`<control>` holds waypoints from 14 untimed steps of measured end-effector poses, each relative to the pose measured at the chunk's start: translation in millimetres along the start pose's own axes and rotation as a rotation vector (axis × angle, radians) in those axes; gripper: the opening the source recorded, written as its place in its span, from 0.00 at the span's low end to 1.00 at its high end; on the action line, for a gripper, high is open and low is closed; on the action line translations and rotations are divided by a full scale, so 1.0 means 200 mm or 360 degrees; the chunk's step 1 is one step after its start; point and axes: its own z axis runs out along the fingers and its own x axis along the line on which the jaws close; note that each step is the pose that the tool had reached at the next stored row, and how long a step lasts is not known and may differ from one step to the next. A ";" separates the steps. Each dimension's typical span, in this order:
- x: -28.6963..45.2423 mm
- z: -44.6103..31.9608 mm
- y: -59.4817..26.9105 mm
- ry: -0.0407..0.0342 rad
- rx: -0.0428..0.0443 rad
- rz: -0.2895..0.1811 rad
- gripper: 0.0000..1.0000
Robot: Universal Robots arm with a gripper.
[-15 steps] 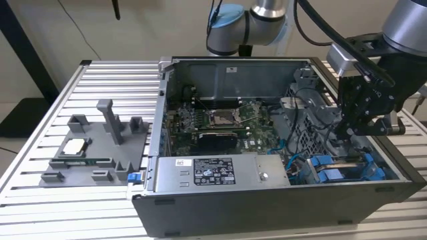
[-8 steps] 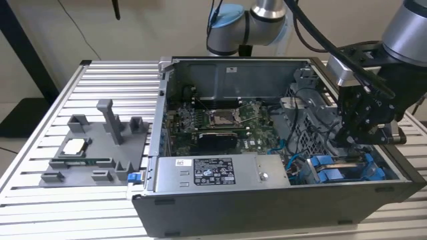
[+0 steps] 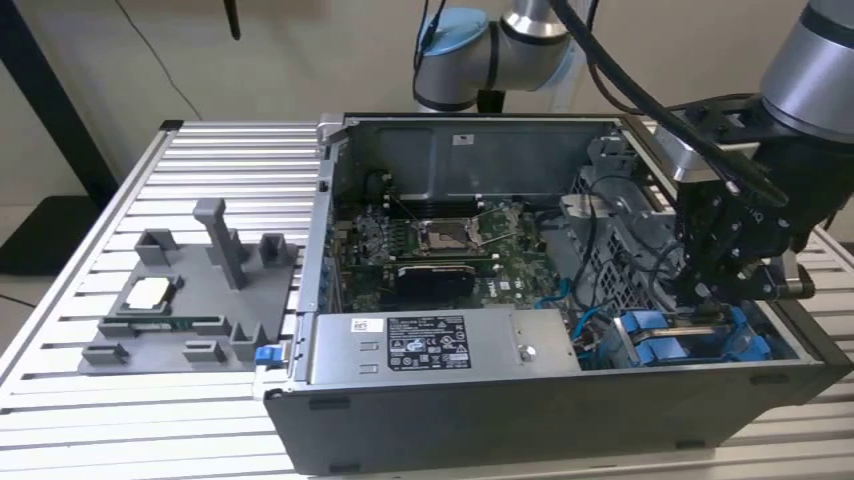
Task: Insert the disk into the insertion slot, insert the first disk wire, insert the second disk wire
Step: 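Insert the second disk wire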
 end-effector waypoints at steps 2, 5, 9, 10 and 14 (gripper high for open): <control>0.000 0.016 -0.006 0.0000 -0.0003 0.0000 0.16; 0.001 0.030 -0.023 0.0001 -0.0006 0.0000 0.16; 0.001 0.042 -0.026 0.0001 -0.0006 0.0000 0.16; 0.001 0.045 -0.029 0.0001 -0.0006 0.0000 0.16; 0.001 0.055 -0.040 0.0001 -0.0006 0.0000 0.16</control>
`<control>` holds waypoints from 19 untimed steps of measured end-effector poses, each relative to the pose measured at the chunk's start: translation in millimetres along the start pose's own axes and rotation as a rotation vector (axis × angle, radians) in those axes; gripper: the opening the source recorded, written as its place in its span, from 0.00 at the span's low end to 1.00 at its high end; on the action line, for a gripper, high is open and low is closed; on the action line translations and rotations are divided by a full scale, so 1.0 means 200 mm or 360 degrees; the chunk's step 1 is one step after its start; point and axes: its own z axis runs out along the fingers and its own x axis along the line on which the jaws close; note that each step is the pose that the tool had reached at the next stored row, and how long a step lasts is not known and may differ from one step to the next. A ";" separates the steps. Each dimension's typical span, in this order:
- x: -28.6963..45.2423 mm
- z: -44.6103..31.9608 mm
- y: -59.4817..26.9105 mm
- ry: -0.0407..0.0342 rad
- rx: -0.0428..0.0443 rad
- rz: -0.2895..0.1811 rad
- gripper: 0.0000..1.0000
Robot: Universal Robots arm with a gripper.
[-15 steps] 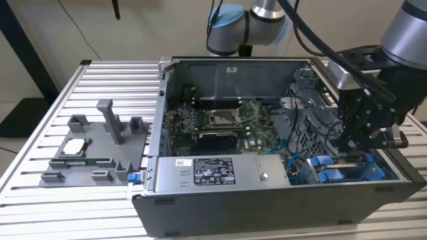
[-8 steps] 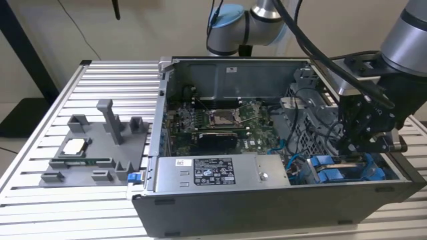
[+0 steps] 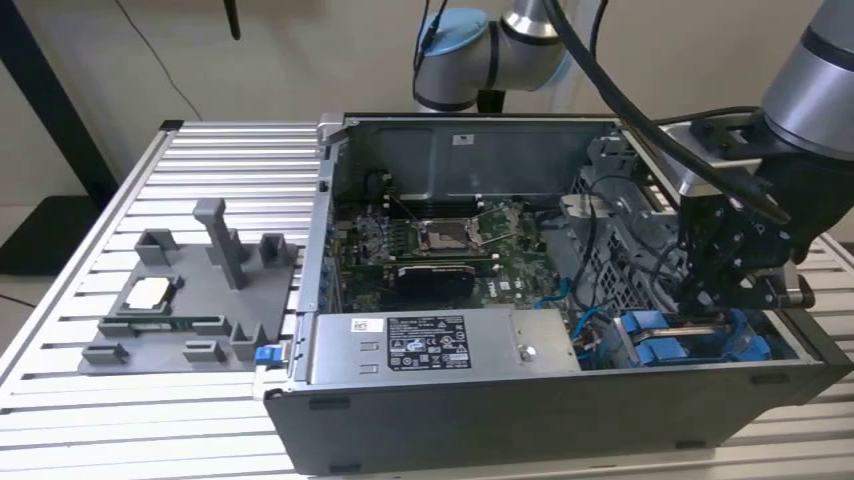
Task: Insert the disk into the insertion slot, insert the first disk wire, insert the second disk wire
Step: 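Insert the second disk wire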
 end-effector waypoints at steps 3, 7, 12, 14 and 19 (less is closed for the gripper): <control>0.000 0.004 -0.008 0.0000 0.0000 0.0000 0.16; 0.000 0.013 -0.011 0.0000 0.0000 0.0000 0.16; 0.001 0.039 -0.010 -0.0001 0.0000 0.0001 0.17; 0.001 0.028 -0.011 -0.0004 0.0000 0.0001 0.24; -0.002 -0.046 -0.012 -0.0004 0.0000 0.0001 0.24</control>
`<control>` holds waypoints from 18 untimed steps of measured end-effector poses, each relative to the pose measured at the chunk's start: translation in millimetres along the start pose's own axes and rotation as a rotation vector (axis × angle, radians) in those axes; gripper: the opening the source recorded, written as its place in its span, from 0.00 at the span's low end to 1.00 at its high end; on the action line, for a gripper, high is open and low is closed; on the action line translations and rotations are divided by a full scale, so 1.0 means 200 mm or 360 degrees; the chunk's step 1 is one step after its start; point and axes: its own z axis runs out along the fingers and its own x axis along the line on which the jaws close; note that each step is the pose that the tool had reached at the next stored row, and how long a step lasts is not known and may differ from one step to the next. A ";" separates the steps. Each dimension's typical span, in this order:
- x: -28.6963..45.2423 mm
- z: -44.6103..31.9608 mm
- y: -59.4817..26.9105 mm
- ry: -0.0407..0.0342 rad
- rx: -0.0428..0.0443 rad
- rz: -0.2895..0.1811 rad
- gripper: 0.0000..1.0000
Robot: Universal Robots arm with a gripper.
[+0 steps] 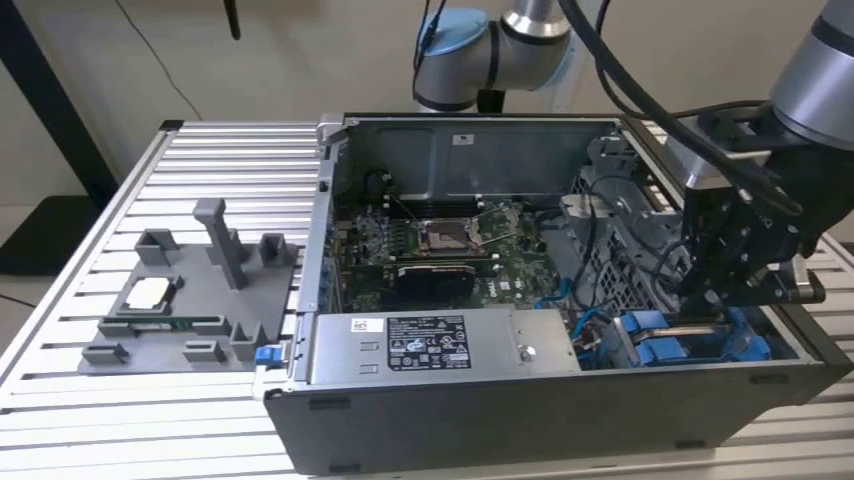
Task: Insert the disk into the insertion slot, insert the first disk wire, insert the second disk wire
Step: 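Insert the second disk wire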
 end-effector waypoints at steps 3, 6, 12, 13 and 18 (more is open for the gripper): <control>-0.001 -0.019 0.000 0.0000 0.0000 0.0000 0.24; -0.001 -0.040 -0.001 0.0000 0.0000 0.0000 0.24; -0.003 -0.076 -0.002 0.0000 0.0000 0.0000 0.24; -0.003 -0.079 -0.002 0.0000 0.0000 0.0000 0.24; -0.003 -0.085 -0.002 0.0000 0.0000 0.0000 0.24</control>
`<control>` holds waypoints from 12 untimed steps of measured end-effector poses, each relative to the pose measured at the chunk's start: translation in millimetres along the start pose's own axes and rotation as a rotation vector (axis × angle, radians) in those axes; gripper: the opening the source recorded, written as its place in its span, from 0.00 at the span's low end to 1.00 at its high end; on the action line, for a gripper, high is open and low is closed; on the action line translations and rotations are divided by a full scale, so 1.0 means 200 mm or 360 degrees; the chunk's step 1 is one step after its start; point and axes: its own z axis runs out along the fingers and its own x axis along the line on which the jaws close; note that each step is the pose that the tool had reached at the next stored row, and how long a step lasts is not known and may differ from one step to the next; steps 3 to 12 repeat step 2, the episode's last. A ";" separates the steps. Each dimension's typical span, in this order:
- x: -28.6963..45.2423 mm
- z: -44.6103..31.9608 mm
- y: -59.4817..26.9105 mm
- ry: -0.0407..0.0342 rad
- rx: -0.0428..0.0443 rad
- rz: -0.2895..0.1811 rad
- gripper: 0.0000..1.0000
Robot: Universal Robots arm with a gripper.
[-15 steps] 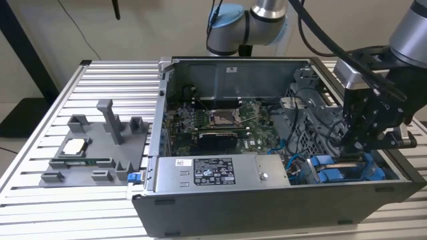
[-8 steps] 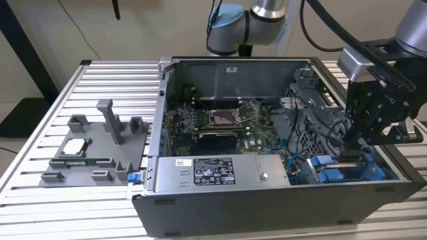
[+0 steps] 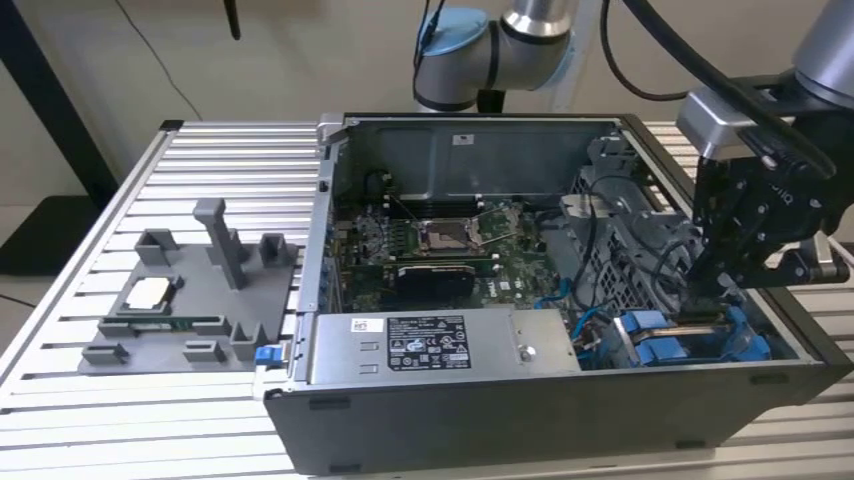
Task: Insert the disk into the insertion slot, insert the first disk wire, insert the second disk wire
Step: 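Insert the second disk wire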
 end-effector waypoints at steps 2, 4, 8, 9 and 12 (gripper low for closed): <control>0.000 0.000 0.000 0.0000 0.0000 0.0000 0.24; 0.000 0.000 0.000 0.0000 0.0000 0.0000 0.24; 0.000 0.000 0.000 0.0000 0.0000 0.0000 0.24; 0.000 0.000 0.000 0.0000 0.0000 0.0000 0.24; 0.000 0.000 0.000 0.0000 0.0000 0.0000 0.24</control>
